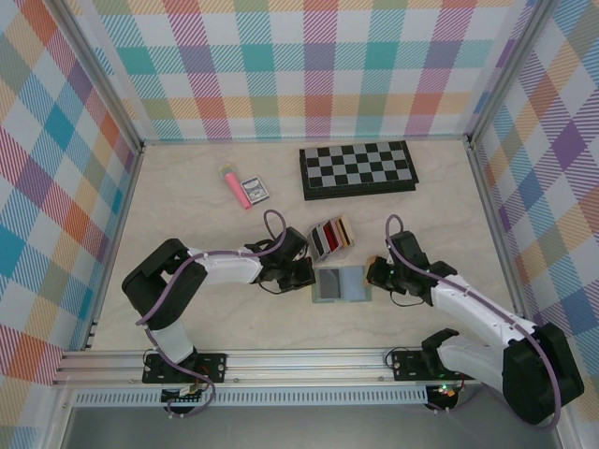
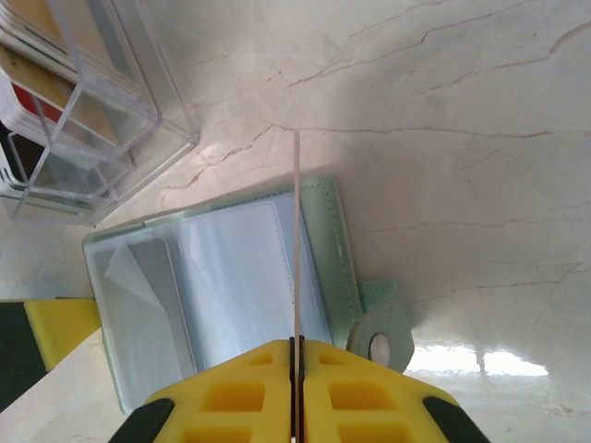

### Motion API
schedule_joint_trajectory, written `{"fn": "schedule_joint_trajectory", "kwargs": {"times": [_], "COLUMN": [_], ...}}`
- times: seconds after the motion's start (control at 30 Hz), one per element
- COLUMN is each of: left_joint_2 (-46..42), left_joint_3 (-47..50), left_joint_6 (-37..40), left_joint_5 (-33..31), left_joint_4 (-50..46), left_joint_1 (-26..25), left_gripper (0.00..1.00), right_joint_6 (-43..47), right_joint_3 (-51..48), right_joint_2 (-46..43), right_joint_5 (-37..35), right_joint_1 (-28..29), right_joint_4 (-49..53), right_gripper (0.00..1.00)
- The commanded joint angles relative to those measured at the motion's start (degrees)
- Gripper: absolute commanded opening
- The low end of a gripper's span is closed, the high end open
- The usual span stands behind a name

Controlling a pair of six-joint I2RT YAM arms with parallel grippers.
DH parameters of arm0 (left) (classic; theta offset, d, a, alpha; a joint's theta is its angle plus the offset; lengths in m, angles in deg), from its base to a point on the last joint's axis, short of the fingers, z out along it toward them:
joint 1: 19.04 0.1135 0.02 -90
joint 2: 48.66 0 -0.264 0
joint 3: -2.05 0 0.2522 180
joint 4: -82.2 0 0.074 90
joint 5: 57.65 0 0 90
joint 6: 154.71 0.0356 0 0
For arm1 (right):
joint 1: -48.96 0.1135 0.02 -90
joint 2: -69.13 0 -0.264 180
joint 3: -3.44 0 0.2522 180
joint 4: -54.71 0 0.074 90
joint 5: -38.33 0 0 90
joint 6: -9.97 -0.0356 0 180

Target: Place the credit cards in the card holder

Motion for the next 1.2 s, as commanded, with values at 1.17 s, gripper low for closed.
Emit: {"fn": "schedule_joint_trajectory", "kwargs": {"times": [1.17], "left_joint_2": [4.3], "left_joint_3": [0.4], "left_joint_6": [1.1], "left_joint_5": [-1.9], "left_joint_4": [-5.2], "left_joint_1": [-0.1], "left_gripper": [0.00], "right_joint_6": [3.5], "right_joint_3": [-9.8], "right_joint_2": [12.0], "right_joint_5": [21.3], "right_joint_1": [0.7], "right_joint_4": [-32.6], "right_gripper": [0.09]}}
